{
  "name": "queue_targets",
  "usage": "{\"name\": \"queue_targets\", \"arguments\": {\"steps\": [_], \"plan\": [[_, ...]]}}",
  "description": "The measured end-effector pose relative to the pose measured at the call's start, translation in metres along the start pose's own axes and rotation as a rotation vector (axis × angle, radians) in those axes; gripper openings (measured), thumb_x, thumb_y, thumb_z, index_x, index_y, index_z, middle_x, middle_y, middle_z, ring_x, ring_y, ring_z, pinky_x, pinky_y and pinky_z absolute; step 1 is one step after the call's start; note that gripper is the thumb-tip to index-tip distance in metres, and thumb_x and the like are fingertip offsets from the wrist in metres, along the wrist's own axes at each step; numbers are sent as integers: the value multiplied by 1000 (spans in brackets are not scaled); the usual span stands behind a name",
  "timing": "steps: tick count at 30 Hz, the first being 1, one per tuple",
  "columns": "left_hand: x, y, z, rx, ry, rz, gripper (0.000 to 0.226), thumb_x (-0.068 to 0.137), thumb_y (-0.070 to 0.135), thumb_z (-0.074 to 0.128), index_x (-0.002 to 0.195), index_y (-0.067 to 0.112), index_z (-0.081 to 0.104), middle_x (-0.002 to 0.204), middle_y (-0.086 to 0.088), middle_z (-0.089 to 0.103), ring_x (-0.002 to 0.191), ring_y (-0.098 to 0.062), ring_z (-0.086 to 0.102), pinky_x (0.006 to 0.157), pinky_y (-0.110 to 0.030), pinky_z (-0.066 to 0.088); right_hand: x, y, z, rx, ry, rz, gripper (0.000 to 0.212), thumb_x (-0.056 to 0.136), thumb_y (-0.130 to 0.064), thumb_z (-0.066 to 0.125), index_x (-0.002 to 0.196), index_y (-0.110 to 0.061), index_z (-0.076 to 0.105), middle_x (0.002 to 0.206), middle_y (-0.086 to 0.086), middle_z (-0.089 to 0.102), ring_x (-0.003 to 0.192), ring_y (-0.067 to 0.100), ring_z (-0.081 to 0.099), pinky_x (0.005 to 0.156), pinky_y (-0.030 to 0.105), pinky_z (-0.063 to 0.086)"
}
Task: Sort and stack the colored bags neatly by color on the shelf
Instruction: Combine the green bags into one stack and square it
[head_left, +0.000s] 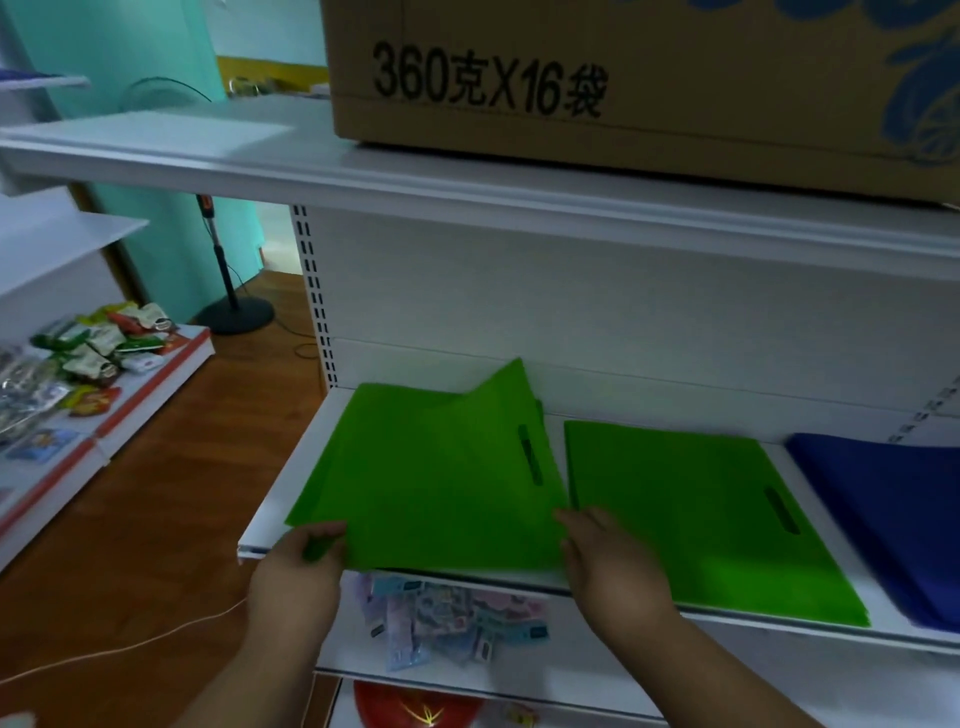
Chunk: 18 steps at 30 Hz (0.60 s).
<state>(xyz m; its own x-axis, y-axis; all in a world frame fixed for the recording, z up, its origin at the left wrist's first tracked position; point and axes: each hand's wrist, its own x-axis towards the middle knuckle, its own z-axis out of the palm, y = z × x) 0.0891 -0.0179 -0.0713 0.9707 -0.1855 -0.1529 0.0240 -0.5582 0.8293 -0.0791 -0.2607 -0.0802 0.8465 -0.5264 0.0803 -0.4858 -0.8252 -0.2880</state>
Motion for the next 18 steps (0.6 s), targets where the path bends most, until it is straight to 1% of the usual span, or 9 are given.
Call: {"name": "queue_targets", "arguments": {"steps": [1, 3, 5, 6, 8, 10, 11, 15, 18], "plan": [[0, 2, 1, 37, 2, 18, 15, 92, 18, 60, 99, 30, 67, 85, 1, 66, 65, -21, 60, 54, -27, 40, -3, 6, -4, 11, 51, -4, 43, 93, -12, 58, 135, -21, 58, 126, 10, 62, 90, 31, 66, 70, 34, 52], [-5, 10, 8, 121, -19, 69, 16, 91, 17, 62, 96, 32, 67, 77, 5, 66, 59, -19, 60, 51, -26, 40, -9, 25, -10, 18, 133, 20, 43, 84, -10, 71, 126, -20, 65, 106, 11, 69, 69, 30, 66, 52, 34, 51], [-12, 18, 22, 211, -39, 152, 16, 90, 19, 63, 98, 33, 67, 74, 7, 65, 54, -15, 58, 49, -24, 40, -15, 46, -16, 20, 190, 61, 44, 82, -10, 74, 125, -17, 66, 98, 11, 70, 63, 30, 64, 47, 35, 51], [-17, 22, 30, 245, -57, 204, 17, 91, 20, 63, 100, 32, 69, 80, 6, 66, 55, -15, 58, 51, -24, 41, -18, 58, -19, 20, 215, 65, 43, 83, -11, 73, 125, -16, 66, 98, 11, 70, 64, 31, 65, 48, 37, 52], [-23, 30, 51, 308, -88, 335, 17, 92, 26, 61, 105, 27, 72, 98, -1, 69, 71, -20, 62, 63, -27, 45, -27, 83, -30, 27, 258, 94, 39, 88, -16, 66, 127, -15, 65, 100, 12, 70, 70, 31, 66, 52, 38, 54], [-29, 41, 75, 412, -119, 466, 31, 91, 38, 50, 107, 24, 73, 108, -3, 70, 89, -26, 65, 72, -30, 47, -37, 106, -44, 47, 263, 191, 37, 94, -20, 60, 131, -18, 62, 105, 9, 69, 79, 29, 66, 61, 36, 52], [-34, 48, 88, 445, -124, 502, 36, 91, 40, 45, 110, 25, 72, 109, -2, 69, 92, -25, 64, 73, -30, 48, -42, 119, -51, 33, 248, 235, 38, 95, -22, 60, 133, -20, 60, 107, 8, 67, 83, 28, 66, 64, 35, 51], [-57, 78, 140, 497, -209, 514, 27, 99, 34, 47, 120, 31, 64, 117, 2, 63, 98, -19, 61, 75, -27, 46, -58, 173, -73, -29, 187, 327, 40, 96, -29, 57, 136, -24, 58, 118, 5, 64, 96, 25, 64, 73, 35, 51], [-74, 92, 173, 523, -270, 483, 24, 99, 34, 46, 116, 32, 63, 112, 2, 62, 88, -16, 62, 75, -28, 50, -63, 211, -85, -34, 102, 348, 38, 98, -30, 54, 136, -24, 57, 116, 6, 63, 93, 25, 64, 73, 34, 49]]}}
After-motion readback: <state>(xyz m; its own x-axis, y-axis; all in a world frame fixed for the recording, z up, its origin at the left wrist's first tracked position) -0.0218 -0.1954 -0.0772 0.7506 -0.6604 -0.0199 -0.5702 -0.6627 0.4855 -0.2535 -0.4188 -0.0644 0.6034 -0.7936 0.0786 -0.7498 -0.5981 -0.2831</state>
